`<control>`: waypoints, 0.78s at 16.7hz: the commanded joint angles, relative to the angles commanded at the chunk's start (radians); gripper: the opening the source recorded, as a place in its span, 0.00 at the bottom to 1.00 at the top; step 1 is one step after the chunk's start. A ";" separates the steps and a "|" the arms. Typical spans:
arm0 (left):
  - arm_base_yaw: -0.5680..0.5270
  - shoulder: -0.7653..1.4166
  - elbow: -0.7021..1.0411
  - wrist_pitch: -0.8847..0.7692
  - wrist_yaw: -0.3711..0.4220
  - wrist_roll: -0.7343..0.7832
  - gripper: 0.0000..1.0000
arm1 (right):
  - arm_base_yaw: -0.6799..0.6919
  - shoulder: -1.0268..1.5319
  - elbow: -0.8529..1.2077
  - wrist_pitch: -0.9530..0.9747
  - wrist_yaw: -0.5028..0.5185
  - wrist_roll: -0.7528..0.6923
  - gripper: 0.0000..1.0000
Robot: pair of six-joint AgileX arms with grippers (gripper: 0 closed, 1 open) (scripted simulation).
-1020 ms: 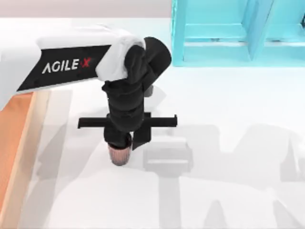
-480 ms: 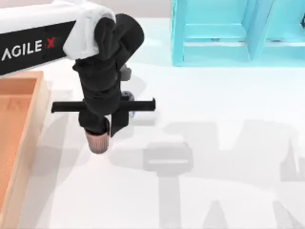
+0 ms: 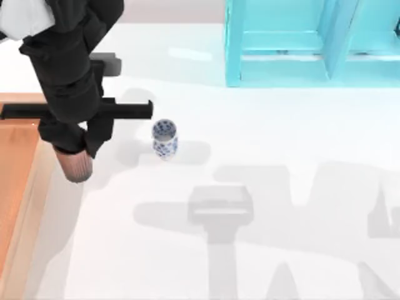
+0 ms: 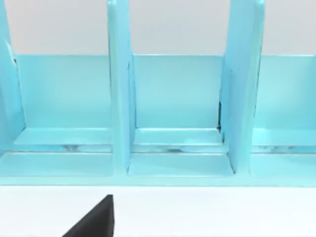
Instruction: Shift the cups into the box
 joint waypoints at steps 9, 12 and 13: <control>0.238 -0.137 -0.089 -0.074 0.023 0.269 0.00 | 0.000 0.000 0.000 0.000 0.000 0.000 1.00; 0.470 -0.204 -0.122 -0.099 0.036 0.445 0.00 | 0.000 0.000 0.000 0.000 0.000 0.000 1.00; 0.541 -0.230 -0.135 -0.109 0.039 0.509 0.00 | 0.000 0.000 0.000 0.000 0.000 0.000 1.00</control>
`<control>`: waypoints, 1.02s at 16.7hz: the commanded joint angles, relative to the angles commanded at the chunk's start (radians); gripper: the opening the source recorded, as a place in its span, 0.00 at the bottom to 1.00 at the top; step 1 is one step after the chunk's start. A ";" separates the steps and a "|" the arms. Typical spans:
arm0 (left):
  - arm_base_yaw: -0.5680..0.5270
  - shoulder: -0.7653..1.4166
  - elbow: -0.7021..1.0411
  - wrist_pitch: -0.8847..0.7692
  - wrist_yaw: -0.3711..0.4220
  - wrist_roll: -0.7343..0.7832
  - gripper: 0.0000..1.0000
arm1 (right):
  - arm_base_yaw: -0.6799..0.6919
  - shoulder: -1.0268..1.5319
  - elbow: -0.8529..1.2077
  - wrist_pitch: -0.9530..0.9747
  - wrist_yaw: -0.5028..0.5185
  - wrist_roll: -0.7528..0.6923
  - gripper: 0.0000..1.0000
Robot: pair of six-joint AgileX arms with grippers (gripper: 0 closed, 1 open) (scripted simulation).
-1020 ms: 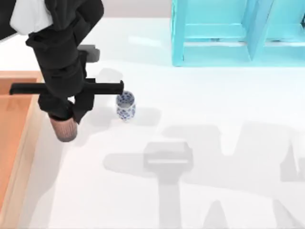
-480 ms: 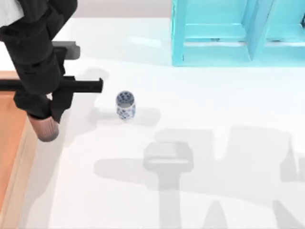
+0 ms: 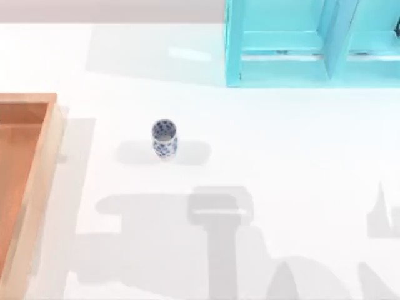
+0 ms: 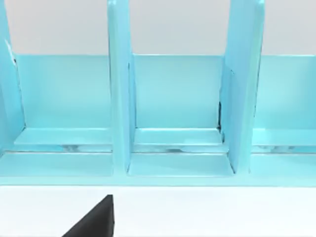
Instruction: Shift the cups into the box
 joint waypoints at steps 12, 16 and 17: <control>0.212 -0.150 -0.110 -0.043 0.022 0.242 0.00 | 0.000 0.000 0.000 0.000 0.000 0.000 1.00; 0.222 -0.148 -0.255 0.105 0.024 0.249 0.00 | 0.000 0.000 0.000 0.000 0.000 0.000 1.00; 0.225 -0.148 -0.294 0.143 0.024 0.251 0.00 | 0.000 0.000 0.000 0.000 0.000 0.000 1.00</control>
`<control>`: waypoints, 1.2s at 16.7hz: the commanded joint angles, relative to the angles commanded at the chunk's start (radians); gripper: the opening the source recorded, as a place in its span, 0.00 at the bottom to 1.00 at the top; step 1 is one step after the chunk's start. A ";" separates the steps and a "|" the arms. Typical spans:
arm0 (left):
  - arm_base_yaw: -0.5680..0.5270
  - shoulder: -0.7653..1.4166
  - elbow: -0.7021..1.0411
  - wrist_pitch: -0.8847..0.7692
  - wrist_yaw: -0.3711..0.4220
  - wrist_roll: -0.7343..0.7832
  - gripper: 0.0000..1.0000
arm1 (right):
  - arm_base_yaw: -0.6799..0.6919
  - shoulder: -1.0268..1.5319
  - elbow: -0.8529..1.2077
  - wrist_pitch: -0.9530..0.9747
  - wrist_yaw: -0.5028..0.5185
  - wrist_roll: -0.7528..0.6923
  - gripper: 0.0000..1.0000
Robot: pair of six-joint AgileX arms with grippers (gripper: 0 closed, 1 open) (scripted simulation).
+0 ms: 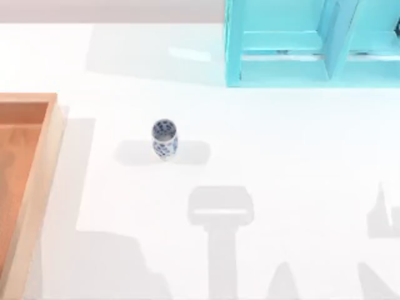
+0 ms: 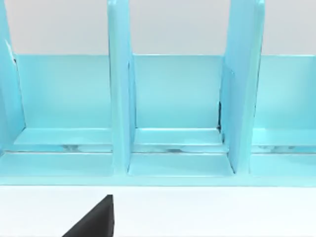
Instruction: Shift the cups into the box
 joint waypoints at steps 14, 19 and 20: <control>0.008 0.005 -0.052 0.052 0.001 0.007 0.60 | 0.000 0.000 0.000 0.000 0.000 0.000 1.00; 0.008 0.005 -0.052 0.052 0.001 0.007 0.98 | 0.000 0.000 0.000 0.000 0.000 0.000 1.00; 0.008 0.005 -0.052 0.052 0.001 0.007 1.00 | 0.000 0.000 0.000 0.000 0.000 0.000 1.00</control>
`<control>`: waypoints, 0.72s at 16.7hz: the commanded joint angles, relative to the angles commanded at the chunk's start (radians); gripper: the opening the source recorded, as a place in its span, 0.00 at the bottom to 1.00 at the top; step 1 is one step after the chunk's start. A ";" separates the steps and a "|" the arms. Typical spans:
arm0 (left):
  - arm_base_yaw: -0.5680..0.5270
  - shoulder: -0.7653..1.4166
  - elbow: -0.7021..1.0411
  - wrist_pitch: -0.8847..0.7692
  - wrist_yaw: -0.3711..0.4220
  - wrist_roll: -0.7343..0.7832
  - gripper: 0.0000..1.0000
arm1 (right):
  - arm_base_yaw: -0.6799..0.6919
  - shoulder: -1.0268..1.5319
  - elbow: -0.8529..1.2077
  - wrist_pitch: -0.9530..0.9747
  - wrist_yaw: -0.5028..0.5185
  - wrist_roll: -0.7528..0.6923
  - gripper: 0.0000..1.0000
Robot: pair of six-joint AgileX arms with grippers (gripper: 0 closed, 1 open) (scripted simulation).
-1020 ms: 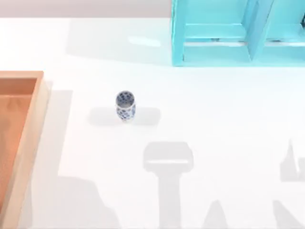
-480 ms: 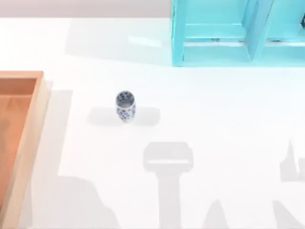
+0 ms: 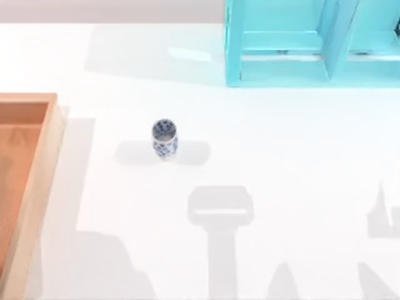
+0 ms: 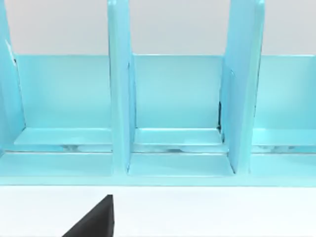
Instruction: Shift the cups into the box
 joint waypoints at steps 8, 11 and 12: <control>-0.001 0.000 0.000 0.000 0.000 0.000 1.00 | 0.000 0.000 0.000 0.000 0.000 0.000 1.00; 0.002 0.006 0.041 -0.040 0.000 -0.002 1.00 | 0.000 0.000 0.000 0.000 0.000 0.000 1.00; 0.003 0.010 0.076 -0.075 0.001 -0.004 1.00 | 0.000 0.000 0.000 0.000 0.000 0.000 1.00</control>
